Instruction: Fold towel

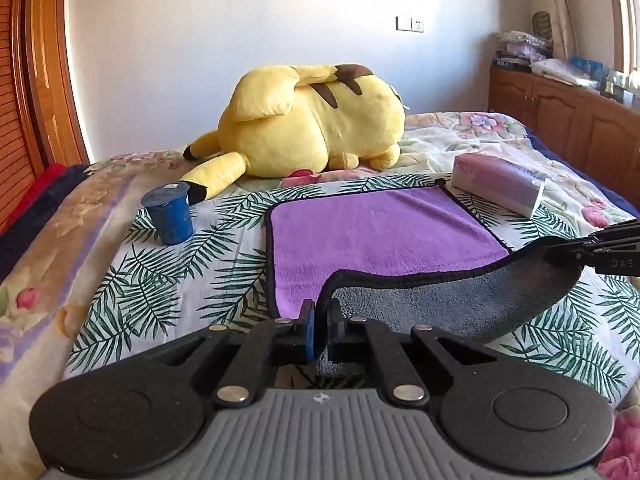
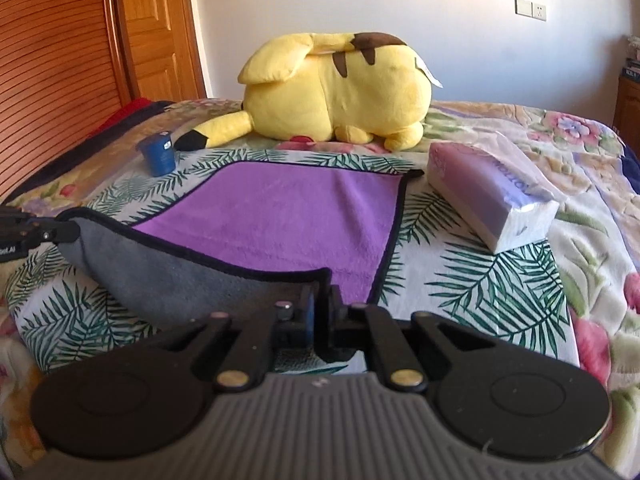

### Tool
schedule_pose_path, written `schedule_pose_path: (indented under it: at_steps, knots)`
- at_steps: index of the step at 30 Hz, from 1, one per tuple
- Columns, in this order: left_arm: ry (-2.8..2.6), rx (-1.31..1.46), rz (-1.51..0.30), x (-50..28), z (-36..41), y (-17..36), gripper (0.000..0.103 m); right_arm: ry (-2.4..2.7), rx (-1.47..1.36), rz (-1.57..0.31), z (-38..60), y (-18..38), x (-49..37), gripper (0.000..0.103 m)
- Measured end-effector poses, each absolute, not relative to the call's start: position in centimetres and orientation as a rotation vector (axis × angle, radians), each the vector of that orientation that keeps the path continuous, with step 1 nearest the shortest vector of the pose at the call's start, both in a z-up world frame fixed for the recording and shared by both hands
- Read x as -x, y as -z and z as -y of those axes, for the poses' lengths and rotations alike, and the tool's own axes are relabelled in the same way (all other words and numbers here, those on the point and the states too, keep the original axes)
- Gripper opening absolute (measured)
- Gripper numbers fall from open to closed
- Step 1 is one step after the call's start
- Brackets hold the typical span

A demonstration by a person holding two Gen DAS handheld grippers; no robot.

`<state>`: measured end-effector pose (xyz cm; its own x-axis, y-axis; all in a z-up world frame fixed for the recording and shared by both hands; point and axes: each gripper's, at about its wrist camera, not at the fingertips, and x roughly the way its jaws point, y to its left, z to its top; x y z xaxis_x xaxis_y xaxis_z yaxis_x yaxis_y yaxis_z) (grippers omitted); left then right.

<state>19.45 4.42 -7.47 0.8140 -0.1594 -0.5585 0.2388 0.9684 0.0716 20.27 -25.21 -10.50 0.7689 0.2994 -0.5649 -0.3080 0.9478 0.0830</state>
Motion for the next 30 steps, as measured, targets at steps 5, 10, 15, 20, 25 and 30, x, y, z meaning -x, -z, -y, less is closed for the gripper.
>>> schedule_pose_path:
  at_steps: [5,10,15,20,25,30]
  knots:
    - [0.226,-0.151,-0.560,-19.9,-4.2,6.9,0.006,-0.328,0.020,-0.594,25.2,10.3,-20.4,0.006]
    - [0.245,-0.146,-0.517,-20.1,-3.7,5.5,0.006,-0.328,0.019,-0.559,25.5,9.3,-20.9,0.006]
    - [0.251,-0.155,-0.501,-20.9,-3.3,4.7,0.006,-0.334,0.021,-0.528,25.6,8.6,-21.5,0.006]
    - [0.276,-0.155,-0.492,-22.5,-3.0,3.9,0.005,-0.335,0.045,-0.524,25.4,8.3,-22.3,0.005]
    - [0.283,-0.163,-0.491,-23.9,-3.2,3.6,0.005,-0.341,0.063,-0.506,25.3,7.8,-23.0,0.005]
    - [0.280,-0.207,-0.486,-25.2,-3.4,3.8,0.005,-0.340,0.076,-0.503,25.2,7.7,-24.4,0.005]
